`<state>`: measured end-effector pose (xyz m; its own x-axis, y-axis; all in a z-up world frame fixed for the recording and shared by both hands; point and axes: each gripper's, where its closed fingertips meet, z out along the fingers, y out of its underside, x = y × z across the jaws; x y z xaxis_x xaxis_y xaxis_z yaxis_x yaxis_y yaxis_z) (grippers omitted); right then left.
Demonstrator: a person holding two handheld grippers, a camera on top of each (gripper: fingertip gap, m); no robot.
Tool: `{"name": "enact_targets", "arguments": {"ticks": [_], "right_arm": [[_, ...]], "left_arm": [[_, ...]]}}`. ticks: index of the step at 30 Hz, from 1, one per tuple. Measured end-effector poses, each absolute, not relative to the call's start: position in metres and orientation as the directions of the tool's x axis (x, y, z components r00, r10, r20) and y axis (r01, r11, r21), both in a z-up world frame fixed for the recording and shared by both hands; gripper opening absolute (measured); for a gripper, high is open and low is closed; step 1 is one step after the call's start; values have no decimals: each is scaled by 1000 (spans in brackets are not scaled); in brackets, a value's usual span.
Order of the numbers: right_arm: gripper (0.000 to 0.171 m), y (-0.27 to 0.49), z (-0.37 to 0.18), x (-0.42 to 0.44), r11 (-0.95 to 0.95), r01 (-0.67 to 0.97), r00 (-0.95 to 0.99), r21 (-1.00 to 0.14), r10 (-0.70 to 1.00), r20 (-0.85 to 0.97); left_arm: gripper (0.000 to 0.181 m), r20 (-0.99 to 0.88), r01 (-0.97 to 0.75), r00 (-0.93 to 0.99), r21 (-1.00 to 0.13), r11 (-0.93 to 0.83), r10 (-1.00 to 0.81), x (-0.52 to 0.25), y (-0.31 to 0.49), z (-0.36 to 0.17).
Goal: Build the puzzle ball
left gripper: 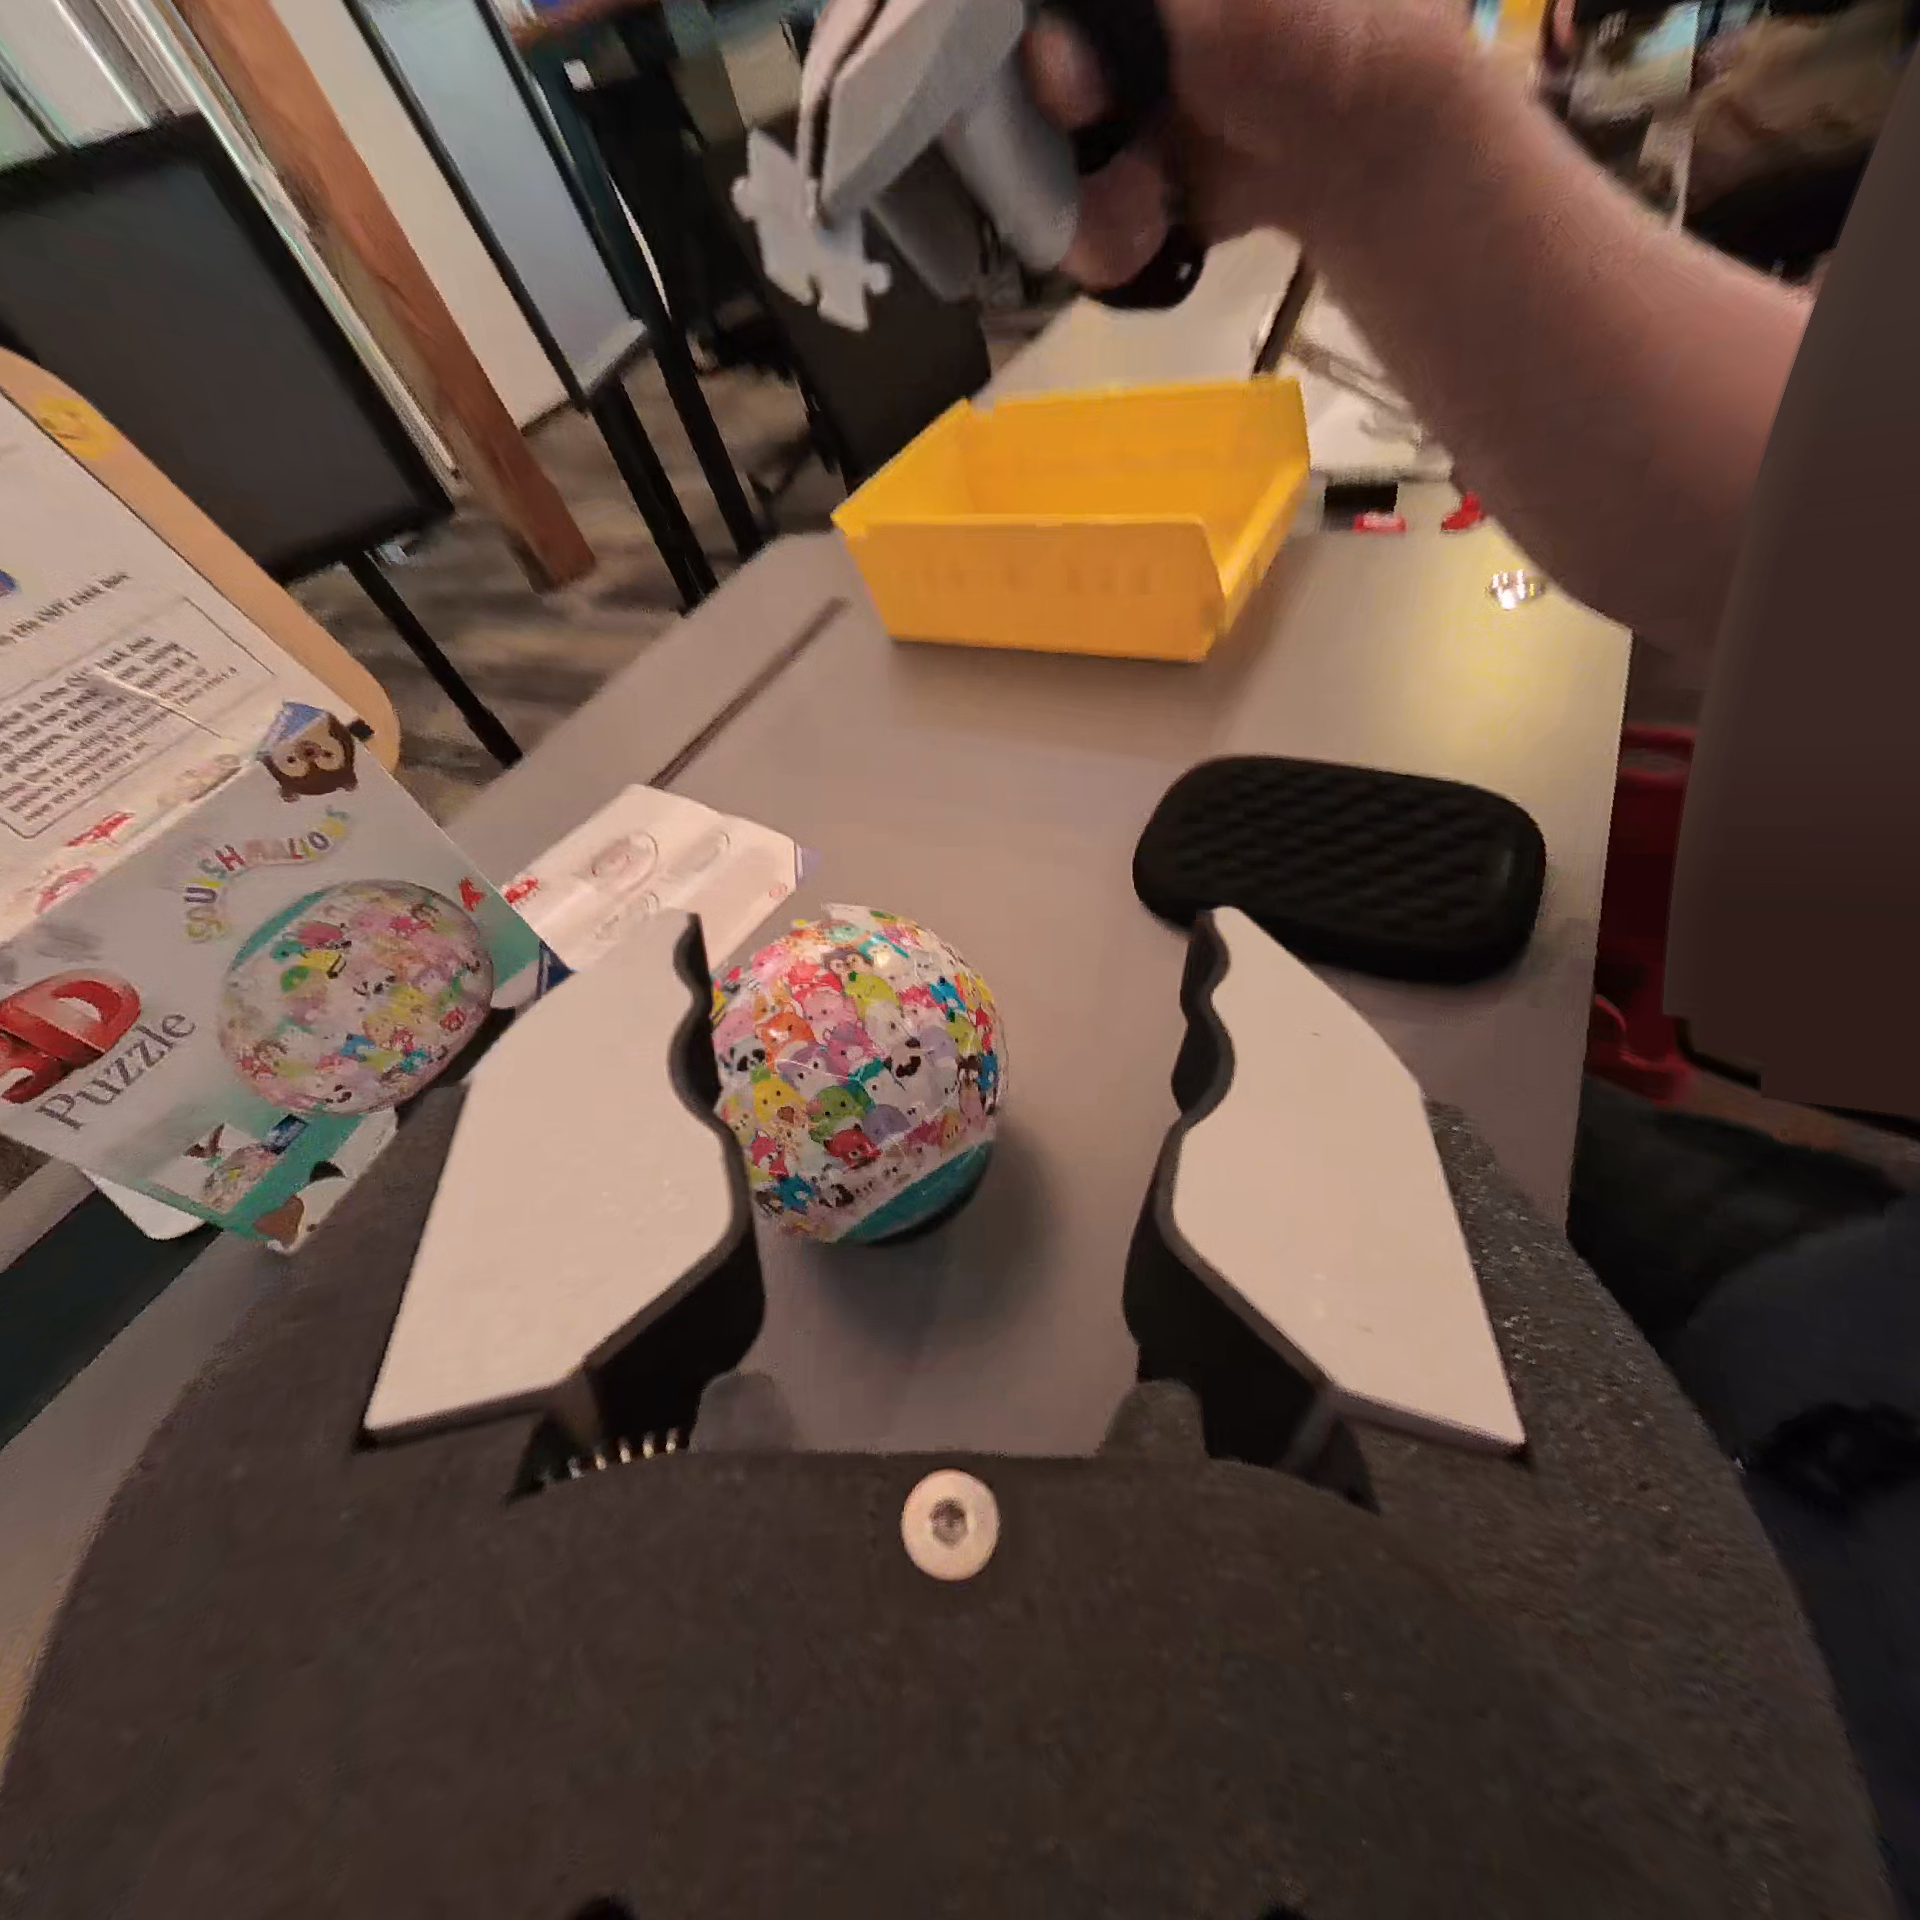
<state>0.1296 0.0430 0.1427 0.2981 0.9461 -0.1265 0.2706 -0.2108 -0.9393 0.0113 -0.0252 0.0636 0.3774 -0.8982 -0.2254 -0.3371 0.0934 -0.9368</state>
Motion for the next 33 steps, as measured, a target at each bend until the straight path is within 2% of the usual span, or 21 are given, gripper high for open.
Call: {"name": "enact_targets", "arguments": {"ticks": [4, 7, 10, 15, 17, 22, 27, 33], "right_arm": [[3, 104, 86, 147, -397, 186, 349, -899, 882, -318], [3, 128, 32, 137, -542, 160, 323, -825, 819, -475], [3, 145, -6, 127, -612, 226, 338, -758, 779, -528], [3, 158, -28, 108, -685, 256, 319, -683, 726, -609], [3, 156, -32, 101, -696, 225, 302, -682, 715, -631], [3, 143, -43, 101, -699, 197, 318, -688, 709, -629], [3, 129, -60, 98, -715, 338, 344, -612, 699, -627], [3, 127, -74, 93, -711, 490, 458, -505, 702, -545]], "left_arm": [[104, -152, -242, 451, -969, 44, -879, 1, -4, 45], [109, -66, -213, 447, -976, -34, -892, -4, 8, 27], [114, -38, -212, 468, -975, -71, -883, -7, 23, 10], [133, -90, -253, 564, -965, -68, -821, -2, 51, -28], [135, -154, -300, 579, -953, -34, -800, -1, 59, -39], [136, -154, -376, 499, -925, -52, -853, 13, 63, -64], [134, -33, -333, 437, -934, -128, -899, 20, 65, -73], [134, -46, -352, 434, -928, -122, -900, 20, 65, -71]]}}
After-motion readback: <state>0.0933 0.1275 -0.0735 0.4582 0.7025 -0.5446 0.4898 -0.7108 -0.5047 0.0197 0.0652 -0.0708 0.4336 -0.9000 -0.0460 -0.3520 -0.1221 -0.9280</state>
